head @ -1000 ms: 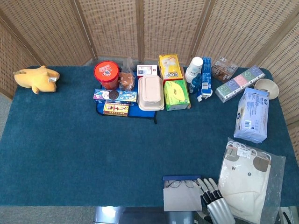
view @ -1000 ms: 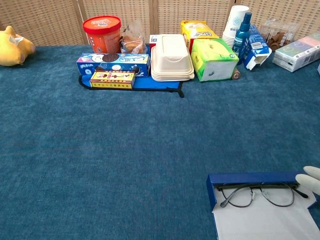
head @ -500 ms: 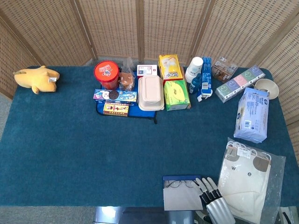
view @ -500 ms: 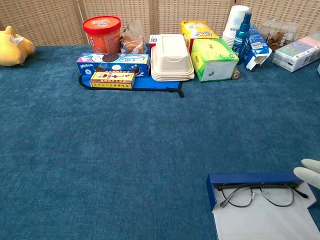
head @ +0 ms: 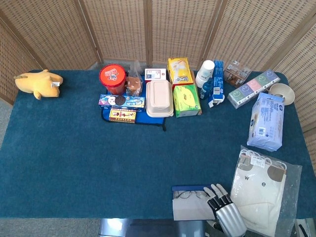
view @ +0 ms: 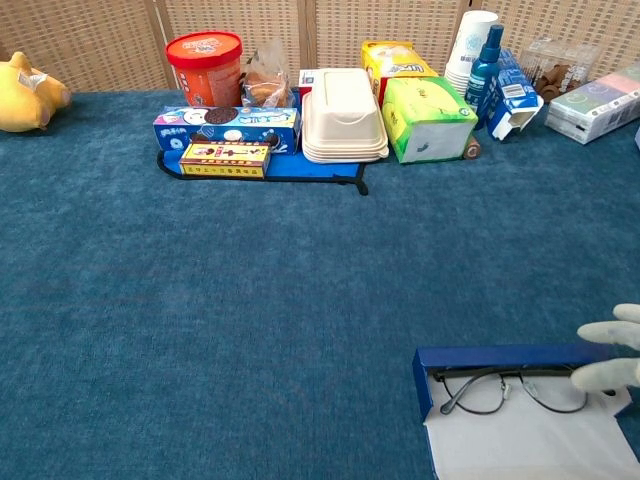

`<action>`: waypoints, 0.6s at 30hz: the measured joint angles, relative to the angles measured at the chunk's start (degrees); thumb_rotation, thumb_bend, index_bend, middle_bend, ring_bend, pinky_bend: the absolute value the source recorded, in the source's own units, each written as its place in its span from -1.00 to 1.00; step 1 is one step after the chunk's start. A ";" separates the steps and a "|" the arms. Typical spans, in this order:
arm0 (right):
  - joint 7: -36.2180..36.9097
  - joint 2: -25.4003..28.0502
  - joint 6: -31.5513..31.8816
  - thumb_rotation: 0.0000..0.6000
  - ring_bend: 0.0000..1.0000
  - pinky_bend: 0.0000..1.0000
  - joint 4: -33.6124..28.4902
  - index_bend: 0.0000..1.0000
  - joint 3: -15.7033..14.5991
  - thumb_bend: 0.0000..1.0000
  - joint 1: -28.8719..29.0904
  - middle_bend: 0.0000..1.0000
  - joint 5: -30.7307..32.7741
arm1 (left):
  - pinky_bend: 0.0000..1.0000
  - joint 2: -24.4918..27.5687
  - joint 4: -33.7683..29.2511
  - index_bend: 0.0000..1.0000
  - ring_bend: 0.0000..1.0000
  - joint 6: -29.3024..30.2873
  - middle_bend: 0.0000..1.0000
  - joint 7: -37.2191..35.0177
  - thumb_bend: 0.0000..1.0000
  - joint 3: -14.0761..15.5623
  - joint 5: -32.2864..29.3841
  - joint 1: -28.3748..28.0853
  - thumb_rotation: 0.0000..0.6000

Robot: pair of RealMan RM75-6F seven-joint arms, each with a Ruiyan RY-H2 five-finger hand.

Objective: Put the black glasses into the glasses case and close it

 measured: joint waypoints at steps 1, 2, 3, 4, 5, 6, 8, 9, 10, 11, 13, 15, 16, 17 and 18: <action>-0.28 0.20 -0.23 1.00 -0.68 -0.64 -0.50 -0.22 0.04 -0.67 0.17 -0.54 -0.04 | -0.99 -0.11 0.19 -0.61 -0.77 -0.04 -0.51 -0.07 -0.40 0.00 -0.03 0.01 1.00; -0.55 0.39 -0.50 1.00 -0.66 -0.63 -0.98 -0.18 0.07 -0.67 0.33 -0.53 -0.08 | -0.99 -0.24 0.43 -0.61 -0.77 -0.06 -0.51 -0.14 -0.40 0.00 -0.07 0.03 1.00; -0.83 0.60 -0.82 1.00 -0.65 -0.63 -1.57 -0.14 0.08 -0.66 0.52 -0.51 -0.14 | -0.99 -0.34 0.62 -0.61 -0.77 -0.08 -0.51 -0.18 -0.40 0.00 -0.10 0.05 1.00; -1.04 0.74 -1.04 1.00 -0.64 -0.62 -1.98 -0.11 0.06 -0.65 0.64 -0.51 -0.20 | -0.99 -0.46 0.83 -0.61 -0.77 -0.09 -0.51 -0.23 -0.40 0.00 -0.13 0.07 1.00; -1.28 0.88 -1.24 1.00 -0.63 -0.61 -2.33 -0.07 0.04 -0.64 0.74 -0.50 -0.26 | -0.99 -0.61 1.08 -0.61 -0.77 -0.13 -0.51 -0.30 -0.40 0.00 -0.20 0.09 1.00; -1.53 1.01 -1.41 1.00 -0.62 -0.61 -2.72 -0.04 0.01 -0.63 0.85 -0.48 -0.36 | -0.99 -0.72 1.26 -0.61 -0.77 -0.16 -0.51 -0.37 -0.40 -0.02 -0.26 0.10 1.00; -1.69 1.10 -1.67 1.00 -0.60 -0.60 -3.18 0.01 -0.04 -0.61 0.98 -0.46 -0.45 | -0.99 -0.95 1.60 -0.61 -0.77 -0.29 -0.51 -0.59 -0.40 -0.06 -0.41 0.10 1.00; -1.78 1.11 -1.81 1.00 -0.60 -0.60 -3.38 0.03 -0.04 -0.60 1.09 -0.46 -0.52 | -0.99 -1.05 1.75 -0.61 -0.77 -0.38 -0.51 -0.66 -0.40 -0.07 -0.44 0.08 1.00; -1.85 1.08 -1.94 1.00 -0.60 -0.60 -3.42 0.03 -0.02 -0.59 1.14 -0.45 -0.53 | -0.99 -1.13 1.89 -0.61 -0.77 -0.47 -0.51 -0.70 -0.40 -0.07 -0.45 0.05 1.00; -1.92 1.03 -2.09 1.00 -0.59 -0.59 -3.43 0.05 0.01 -0.58 1.18 -0.44 -0.51 | -0.99 -1.24 2.08 -0.61 -0.77 -0.55 -0.51 -0.73 -0.40 -0.06 -0.43 0.01 1.00; -2.00 0.87 -2.40 1.00 -0.58 -0.59 -3.42 0.06 0.08 -0.57 1.27 -0.43 -0.41 | -0.99 -1.40 2.32 -0.61 -0.77 -0.60 -0.51 -0.76 -0.40 -0.07 -0.38 -0.03 1.00; -2.02 0.72 -2.61 1.00 -0.57 -0.58 -3.43 0.08 0.18 -0.56 1.38 -0.42 -0.35 | -0.99 -1.51 2.53 -0.61 -0.77 -0.64 -0.51 -0.85 -0.40 -0.12 -0.41 -0.06 1.00; -2.03 0.68 -2.69 1.00 -0.56 -0.58 -3.47 0.08 0.23 -0.56 1.44 -0.42 -0.33 | -0.99 -1.54 2.59 -0.61 -0.77 -0.65 -0.51 -0.91 -0.39 -0.15 -0.45 -0.06 1.00; -2.06 0.63 -2.78 1.00 -0.56 -0.58 -3.50 0.10 0.29 -0.55 1.51 -0.41 -0.32 | -0.99 -1.54 2.67 -0.61 -0.77 -0.64 -0.51 -0.98 -0.39 -0.18 -0.46 -0.05 1.00; -2.14 0.59 -2.93 1.00 -0.55 -0.57 -3.55 0.11 0.36 -0.54 1.61 -0.40 -0.29 | -0.99 -1.54 2.74 -0.61 -0.77 -0.63 -0.51 -1.03 -0.40 -0.19 -0.47 -0.03 1.00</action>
